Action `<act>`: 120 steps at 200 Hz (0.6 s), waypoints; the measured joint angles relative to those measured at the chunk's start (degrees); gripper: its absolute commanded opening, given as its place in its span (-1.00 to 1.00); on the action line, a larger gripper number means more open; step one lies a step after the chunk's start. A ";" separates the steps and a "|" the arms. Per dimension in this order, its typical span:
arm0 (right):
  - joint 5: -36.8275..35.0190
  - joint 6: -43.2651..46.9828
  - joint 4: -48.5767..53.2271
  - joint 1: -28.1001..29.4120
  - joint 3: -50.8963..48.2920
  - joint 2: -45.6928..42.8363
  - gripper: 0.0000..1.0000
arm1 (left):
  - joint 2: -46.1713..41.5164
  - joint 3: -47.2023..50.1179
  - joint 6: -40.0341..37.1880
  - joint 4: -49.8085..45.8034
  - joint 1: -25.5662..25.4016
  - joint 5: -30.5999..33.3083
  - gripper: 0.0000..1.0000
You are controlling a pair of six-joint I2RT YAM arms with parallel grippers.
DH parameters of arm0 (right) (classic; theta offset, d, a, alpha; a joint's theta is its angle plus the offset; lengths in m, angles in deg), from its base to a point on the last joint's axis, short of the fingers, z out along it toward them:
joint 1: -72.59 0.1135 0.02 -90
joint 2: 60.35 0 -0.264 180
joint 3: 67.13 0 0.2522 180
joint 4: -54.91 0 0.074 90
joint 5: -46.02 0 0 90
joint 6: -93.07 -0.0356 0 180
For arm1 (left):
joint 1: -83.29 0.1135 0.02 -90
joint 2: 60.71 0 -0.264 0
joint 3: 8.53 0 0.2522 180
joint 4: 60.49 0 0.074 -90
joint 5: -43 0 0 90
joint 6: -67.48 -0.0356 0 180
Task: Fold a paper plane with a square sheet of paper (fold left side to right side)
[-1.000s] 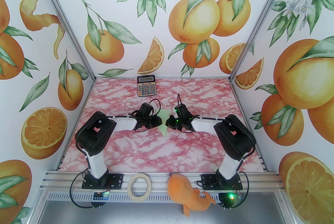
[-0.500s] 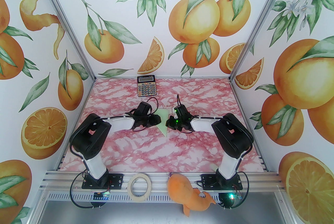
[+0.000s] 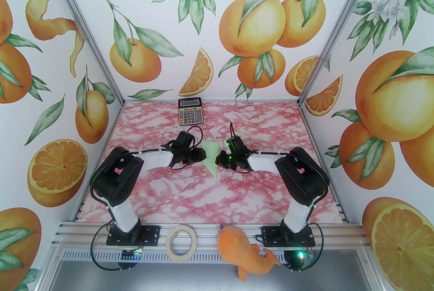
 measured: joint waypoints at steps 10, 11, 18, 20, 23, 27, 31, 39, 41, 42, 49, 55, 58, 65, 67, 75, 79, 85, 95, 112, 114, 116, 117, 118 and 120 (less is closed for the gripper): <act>0.00 0.00 -0.09 0.00 -0.04 0.00 -1.00 | 0.09 0.00 0.00 0.13 0.11 -0.20 -0.07; 0.00 0.00 -0.09 0.00 -0.04 0.00 -1.00 | 0.09 0.00 0.02 0.11 0.11 -0.24 -0.07; 0.00 0.00 -0.09 0.00 -0.04 0.00 -1.00 | 0.11 0.00 0.09 0.24 0.15 -0.37 -0.08; 0.00 0.00 -0.09 0.00 -0.04 0.00 -1.00 | 0.11 0.00 0.11 0.22 0.20 -0.42 -0.08; 0.00 0.00 -0.09 0.00 -0.04 0.00 -1.00 | 0.13 0.00 0.13 0.37 0.20 -0.55 -0.08; 0.00 0.00 -0.11 0.00 -0.04 0.00 -1.00 | 0.20 0.00 0.13 0.57 0.20 -0.66 -0.08; 0.00 0.00 -0.11 0.00 -0.04 0.00 -1.00 | 0.24 0.00 0.11 0.83 0.20 -0.76 -0.08; 0.00 0.00 -0.13 0.00 -0.07 0.00 -1.00 | 0.39 0.00 0.13 1.31 0.17 -1.05 -0.09; 0.00 0.00 -0.15 0.00 -0.07 0.00 -1.00 | 0.42 0.00 0.13 1.46 0.17 -1.16 -0.09; 0.00 0.00 -0.15 0.00 -0.07 0.00 -1.00 | 0.44 0.00 0.15 1.66 0.17 -1.27 -0.09; 0.00 0.00 -0.22 0.00 -0.11 0.00 -1.00 | 0.50 0.00 0.13 2.34 0.09 -1.62 -0.09; 0.00 0.00 -0.24 0.00 -0.11 0.00 -1.00 | 0.50 0.00 0.13 2.89 0.07 -1.84 -0.11; 0.00 0.00 -0.24 0.00 -0.11 0.00 -1.00 | 0.50 0.00 0.15 3.13 0.04 -1.95 -0.12; 0.00 0.00 -0.28 0.00 -0.15 0.00 -1.00 | 0.50 0.00 0.15 3.87 -0.09 -2.21 -0.13; 0.00 0.00 -0.31 0.00 -0.15 0.00 -1.00 | 0.50 0.00 0.13 4.07 -0.11 -2.32 -0.13; 0.00 0.00 -0.37 0.00 -0.15 0.00 -1.00 | 0.50 0.00 0.15 4.59 -0.15 -2.56 -0.13; 0.00 -0.02 -0.39 0.00 -0.15 0.00 -1.00 | 0.50 0.00 0.17 4.76 -0.15 -2.73 -0.14; 0.00 0.00 -0.42 0.00 -0.17 0.00 -1.00 | 0.50 0.00 0.17 5.11 -0.15 -2.91 -0.14; 0.00 0.00 -0.46 0.00 -0.20 0.00 -1.00 | 0.52 0.02 0.15 5.60 -0.20 -3.21 -0.14; 0.00 0.00 -0.48 0.00 -0.20 0.00 -1.00 | 0.50 0.04 0.15 6.16 -0.20 -3.43 -0.14; 0.00 0.00 -0.48 0.00 -0.20 0.00 -1.00 | 0.50 0.04 0.15 6.19 -0.22 -3.45 -0.14; 0.00 0.00 -0.48 0.00 -0.20 0.00 -1.00 | 0.50 0.04 0.15 6.21 -0.22 -3.50 -0.14; 0.00 0.00 -0.48 0.00 -0.20 0.00 -1.00 | 0.50 0.04 0.15 6.23 -0.24 -3.48 -0.14; 0.00 0.00 -0.48 0.00 -0.20 0.00 -1.00 | 0.50 0.04 0.15 6.23 -0.26 -3.52 -0.14; 0.00 0.00 -0.48 0.00 -0.20 0.00 -1.00 | 0.50 0.04 0.13 6.27 -0.26 -3.54 -0.14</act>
